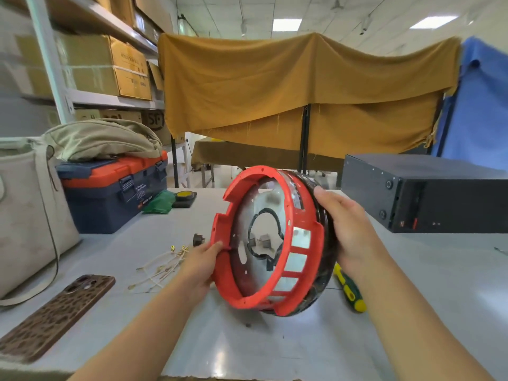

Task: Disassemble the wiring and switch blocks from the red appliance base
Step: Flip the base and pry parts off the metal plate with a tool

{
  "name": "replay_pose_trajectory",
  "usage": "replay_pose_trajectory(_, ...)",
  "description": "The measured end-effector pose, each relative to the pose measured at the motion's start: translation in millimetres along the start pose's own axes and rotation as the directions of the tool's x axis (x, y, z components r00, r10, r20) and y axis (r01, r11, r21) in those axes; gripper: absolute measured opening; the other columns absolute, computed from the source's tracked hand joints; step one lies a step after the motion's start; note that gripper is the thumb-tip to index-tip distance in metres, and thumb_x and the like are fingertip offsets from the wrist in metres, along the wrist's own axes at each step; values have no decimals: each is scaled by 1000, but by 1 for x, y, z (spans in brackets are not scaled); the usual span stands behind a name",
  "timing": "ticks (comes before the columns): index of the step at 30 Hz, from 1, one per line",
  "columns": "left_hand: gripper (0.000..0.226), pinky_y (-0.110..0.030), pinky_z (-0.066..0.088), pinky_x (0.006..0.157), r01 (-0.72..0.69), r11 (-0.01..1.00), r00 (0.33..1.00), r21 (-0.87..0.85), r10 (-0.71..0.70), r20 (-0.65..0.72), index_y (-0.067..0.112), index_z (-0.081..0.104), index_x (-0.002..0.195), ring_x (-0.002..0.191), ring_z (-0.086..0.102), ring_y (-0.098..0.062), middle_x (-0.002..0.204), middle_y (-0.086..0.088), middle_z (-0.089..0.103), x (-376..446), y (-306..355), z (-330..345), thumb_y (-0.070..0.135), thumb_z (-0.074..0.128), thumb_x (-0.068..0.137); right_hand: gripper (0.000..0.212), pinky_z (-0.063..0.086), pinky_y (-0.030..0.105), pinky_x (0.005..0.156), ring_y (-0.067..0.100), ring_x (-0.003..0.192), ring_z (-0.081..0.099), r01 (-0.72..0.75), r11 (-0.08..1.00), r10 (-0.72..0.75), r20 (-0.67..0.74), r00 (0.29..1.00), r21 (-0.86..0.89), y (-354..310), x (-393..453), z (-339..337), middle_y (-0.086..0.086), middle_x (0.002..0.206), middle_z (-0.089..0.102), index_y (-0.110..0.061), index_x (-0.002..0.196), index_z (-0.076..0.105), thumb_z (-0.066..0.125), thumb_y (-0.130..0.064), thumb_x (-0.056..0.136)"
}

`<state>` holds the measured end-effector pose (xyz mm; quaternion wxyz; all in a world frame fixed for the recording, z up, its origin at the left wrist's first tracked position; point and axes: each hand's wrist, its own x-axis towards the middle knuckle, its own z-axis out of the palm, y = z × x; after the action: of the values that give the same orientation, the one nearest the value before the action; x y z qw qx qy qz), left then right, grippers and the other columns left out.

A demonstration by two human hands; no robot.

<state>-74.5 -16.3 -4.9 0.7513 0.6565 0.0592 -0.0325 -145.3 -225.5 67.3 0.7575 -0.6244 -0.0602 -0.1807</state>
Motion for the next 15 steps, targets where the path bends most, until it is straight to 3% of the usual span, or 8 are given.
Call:
replay_pose_trajectory(3, 21, -30, 55, 72, 53, 998, 984, -17, -49, 171, 9, 61, 107, 81, 66, -18, 93, -6, 69, -6, 4, 0, 23, 51, 96, 25, 53, 28, 54, 18, 56, 66, 104, 989, -104, 4, 995, -107, -18, -1, 3, 6, 68, 69, -11, 74, 71, 63, -28, 91)
replay_pose_trajectory(6, 32, -38, 53, 80, 24, 1000, 992, -1, -23, 126, 11, 54, 117, 101, 62, -25, 113, -10, 61, -8, 18, -4, 34, 52, 94, 32, 49, 30, 51, 21, 52, 61, 236, 878, -190, 150, 970, -416, -32, -1, 16, 9, 64, 64, 0, 77, 61, 62, -29, 91)
replay_pose_trajectory(8, 35, -40, 56, 76, -9, 1000, 993, -21, 11, 119, 14, 51, 119, 98, 65, -28, 114, -12, 60, -12, 31, -6, 38, 49, 94, 28, 52, 27, 56, 21, 59, 65, 283, 750, -153, 259, 954, -598, -36, -2, 28, 9, 71, 67, -7, 79, 63, 61, -32, 91)
replay_pose_trajectory(11, 42, -38, 58, 71, -50, 993, 989, 105, 35, 141, 18, 52, 120, 92, 67, -26, 113, -11, 60, -16, 46, -9, 49, 44, 93, 25, 54, 23, 58, 17, 67, 66, 342, 579, -29, 401, 916, -740, -33, -3, 47, 3, 81, 66, -9, 85, 63, 58, -31, 94)
replay_pose_trajectory(15, 55, -26, 56, 60, -103, 937, 977, 334, 32, 213, 18, 67, 101, 81, 68, -20, 96, -4, 67, -13, 56, -15, 64, 41, 86, 30, 39, 24, 56, 12, 62, 50, 407, 513, 112, 529, 841, -756, -19, -4, 72, -2, 71, 55, -13, 73, 59, 60, -36, 92)
